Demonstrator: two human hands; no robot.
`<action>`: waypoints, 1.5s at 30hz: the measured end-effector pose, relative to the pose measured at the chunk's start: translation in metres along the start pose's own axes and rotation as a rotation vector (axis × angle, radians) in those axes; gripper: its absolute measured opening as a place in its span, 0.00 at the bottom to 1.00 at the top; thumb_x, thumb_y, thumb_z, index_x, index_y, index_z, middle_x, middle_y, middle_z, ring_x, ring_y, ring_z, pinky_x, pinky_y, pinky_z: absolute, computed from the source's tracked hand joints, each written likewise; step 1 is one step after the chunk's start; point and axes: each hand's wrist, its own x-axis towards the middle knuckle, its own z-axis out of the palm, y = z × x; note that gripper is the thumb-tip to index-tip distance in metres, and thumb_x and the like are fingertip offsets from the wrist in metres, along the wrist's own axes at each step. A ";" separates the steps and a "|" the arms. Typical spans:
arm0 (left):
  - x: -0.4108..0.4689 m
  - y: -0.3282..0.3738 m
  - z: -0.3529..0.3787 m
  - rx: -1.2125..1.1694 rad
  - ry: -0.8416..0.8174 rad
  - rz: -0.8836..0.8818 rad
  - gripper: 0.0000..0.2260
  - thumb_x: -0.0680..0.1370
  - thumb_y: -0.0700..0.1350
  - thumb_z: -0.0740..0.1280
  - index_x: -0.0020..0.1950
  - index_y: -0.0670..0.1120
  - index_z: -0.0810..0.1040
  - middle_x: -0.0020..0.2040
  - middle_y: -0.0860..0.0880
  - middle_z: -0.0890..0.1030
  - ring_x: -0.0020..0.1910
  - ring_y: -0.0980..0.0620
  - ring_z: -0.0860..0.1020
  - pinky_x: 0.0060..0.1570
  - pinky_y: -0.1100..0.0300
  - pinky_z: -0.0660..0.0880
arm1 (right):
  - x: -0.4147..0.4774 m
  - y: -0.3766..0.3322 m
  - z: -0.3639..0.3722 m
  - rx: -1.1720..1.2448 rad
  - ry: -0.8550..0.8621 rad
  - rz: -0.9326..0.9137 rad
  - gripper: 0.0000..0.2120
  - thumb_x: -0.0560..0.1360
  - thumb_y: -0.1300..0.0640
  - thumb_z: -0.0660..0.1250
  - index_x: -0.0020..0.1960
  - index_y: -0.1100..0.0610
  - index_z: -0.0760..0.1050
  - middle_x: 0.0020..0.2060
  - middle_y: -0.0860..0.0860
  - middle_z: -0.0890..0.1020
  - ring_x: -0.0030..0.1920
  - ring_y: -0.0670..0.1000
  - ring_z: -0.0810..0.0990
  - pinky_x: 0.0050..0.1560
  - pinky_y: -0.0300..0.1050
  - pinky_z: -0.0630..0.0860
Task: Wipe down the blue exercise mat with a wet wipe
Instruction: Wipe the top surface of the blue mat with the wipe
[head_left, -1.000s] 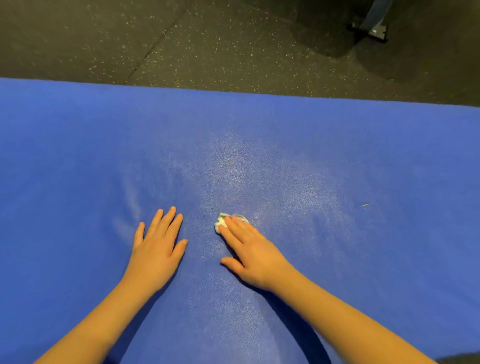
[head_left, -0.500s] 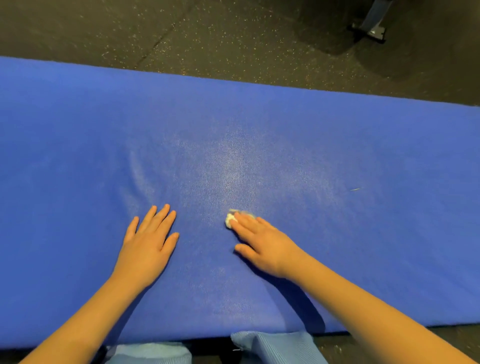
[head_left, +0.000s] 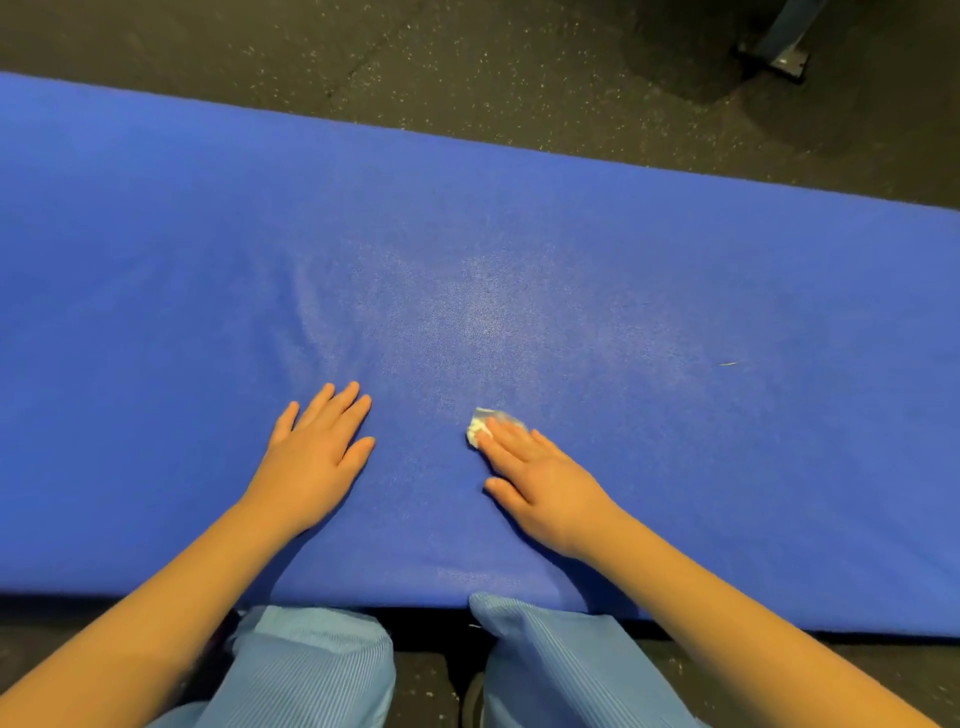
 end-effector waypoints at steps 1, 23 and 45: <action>-0.003 -0.002 0.000 0.000 -0.014 0.007 0.24 0.83 0.54 0.51 0.79 0.51 0.53 0.79 0.55 0.48 0.78 0.55 0.43 0.74 0.53 0.39 | 0.000 -0.006 0.004 0.019 0.008 0.011 0.37 0.74 0.38 0.39 0.79 0.53 0.52 0.78 0.49 0.50 0.78 0.50 0.47 0.76 0.50 0.48; -0.073 -0.047 -0.030 -0.003 -0.269 0.139 0.43 0.57 0.84 0.47 0.70 0.70 0.45 0.71 0.73 0.38 0.71 0.70 0.33 0.70 0.64 0.35 | -0.036 -0.049 0.021 -0.204 -0.032 -0.318 0.49 0.67 0.50 0.75 0.79 0.51 0.50 0.78 0.48 0.52 0.77 0.52 0.51 0.74 0.53 0.52; -0.056 -0.037 -0.056 0.318 0.173 0.638 0.30 0.65 0.50 0.64 0.67 0.47 0.68 0.61 0.50 0.80 0.56 0.45 0.81 0.46 0.51 0.80 | -0.091 -0.040 -0.029 -0.189 0.591 -0.210 0.27 0.64 0.68 0.63 0.63 0.57 0.72 0.60 0.53 0.81 0.58 0.52 0.81 0.39 0.41 0.81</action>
